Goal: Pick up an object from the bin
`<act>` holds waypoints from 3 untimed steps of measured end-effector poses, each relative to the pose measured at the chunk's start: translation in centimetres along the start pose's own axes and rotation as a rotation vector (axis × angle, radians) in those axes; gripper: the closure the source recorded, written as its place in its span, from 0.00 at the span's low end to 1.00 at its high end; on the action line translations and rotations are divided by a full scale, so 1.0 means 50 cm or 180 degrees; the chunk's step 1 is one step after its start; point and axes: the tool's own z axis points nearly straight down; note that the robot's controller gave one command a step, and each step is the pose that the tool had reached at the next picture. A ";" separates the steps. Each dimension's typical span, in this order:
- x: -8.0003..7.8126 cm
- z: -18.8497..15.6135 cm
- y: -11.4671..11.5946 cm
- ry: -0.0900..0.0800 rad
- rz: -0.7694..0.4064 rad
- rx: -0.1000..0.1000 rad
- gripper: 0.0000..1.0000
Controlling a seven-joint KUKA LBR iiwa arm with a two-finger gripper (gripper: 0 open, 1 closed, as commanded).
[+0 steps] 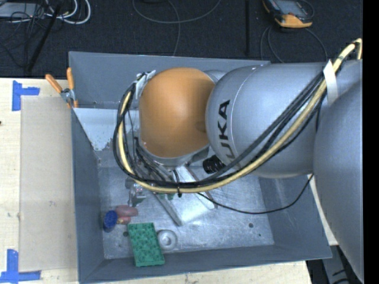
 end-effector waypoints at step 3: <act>0.066 0.294 -0.009 -0.0003 0.0006 0.0007 0.00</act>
Offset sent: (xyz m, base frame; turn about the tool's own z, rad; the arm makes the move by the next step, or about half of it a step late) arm 0.0000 0.0000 0.0000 0.0000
